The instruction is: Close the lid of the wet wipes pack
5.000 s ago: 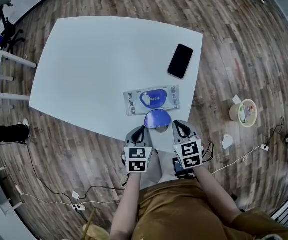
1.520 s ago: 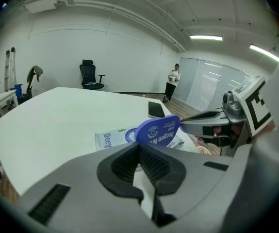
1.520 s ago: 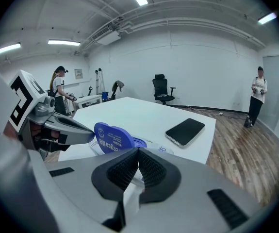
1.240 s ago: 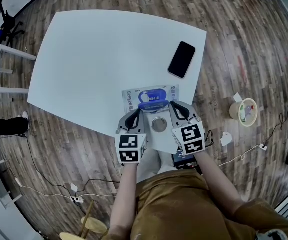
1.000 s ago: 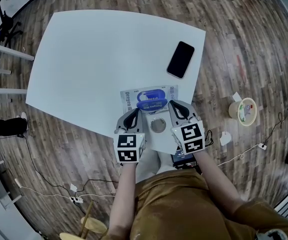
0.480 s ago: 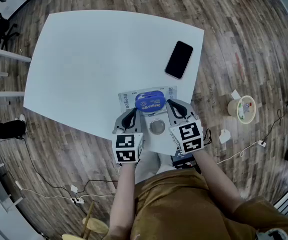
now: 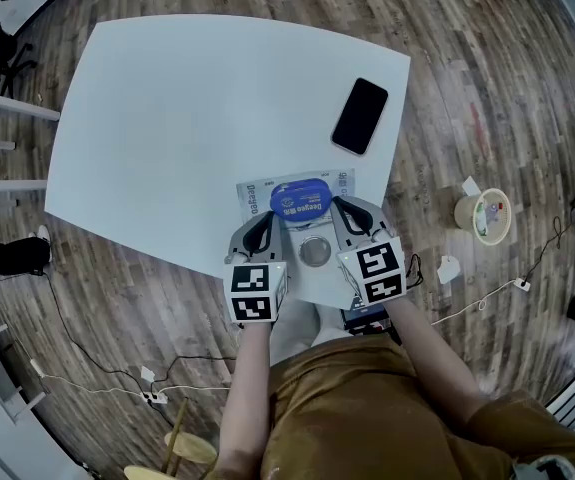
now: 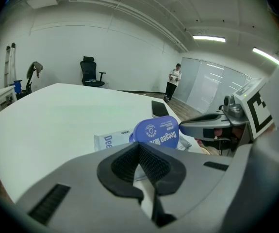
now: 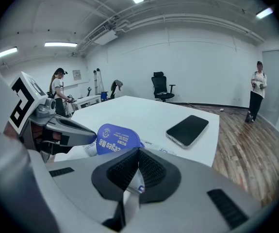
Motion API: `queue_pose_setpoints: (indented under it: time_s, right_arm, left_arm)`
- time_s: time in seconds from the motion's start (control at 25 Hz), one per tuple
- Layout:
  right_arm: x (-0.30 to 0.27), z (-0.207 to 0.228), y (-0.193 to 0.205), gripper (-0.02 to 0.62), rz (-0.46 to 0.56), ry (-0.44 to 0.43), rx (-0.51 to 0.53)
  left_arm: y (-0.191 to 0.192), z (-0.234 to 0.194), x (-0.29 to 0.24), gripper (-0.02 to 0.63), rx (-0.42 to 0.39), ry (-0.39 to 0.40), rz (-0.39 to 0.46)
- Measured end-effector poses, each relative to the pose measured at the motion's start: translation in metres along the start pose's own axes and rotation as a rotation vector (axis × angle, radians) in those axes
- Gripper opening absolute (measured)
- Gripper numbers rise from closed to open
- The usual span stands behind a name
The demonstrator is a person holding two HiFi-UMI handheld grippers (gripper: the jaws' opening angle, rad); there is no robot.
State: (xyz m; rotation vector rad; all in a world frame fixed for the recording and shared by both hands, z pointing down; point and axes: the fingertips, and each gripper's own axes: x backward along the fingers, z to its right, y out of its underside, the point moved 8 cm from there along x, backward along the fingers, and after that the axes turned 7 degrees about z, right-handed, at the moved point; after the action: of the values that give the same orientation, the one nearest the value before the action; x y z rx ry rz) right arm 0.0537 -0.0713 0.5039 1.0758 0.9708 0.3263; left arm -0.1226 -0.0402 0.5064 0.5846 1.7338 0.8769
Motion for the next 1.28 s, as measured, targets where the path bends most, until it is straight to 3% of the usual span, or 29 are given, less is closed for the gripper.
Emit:
queue_pose_setpoints:
  time_s: [1.28]
  right_arm:
    - [-0.019, 0.009, -0.001, 0.008, -0.036, -0.028, -0.009]
  left_arm:
    - [0.001, -0.006, -0.018, -0.006, 0.028, -0.009, -0.029]
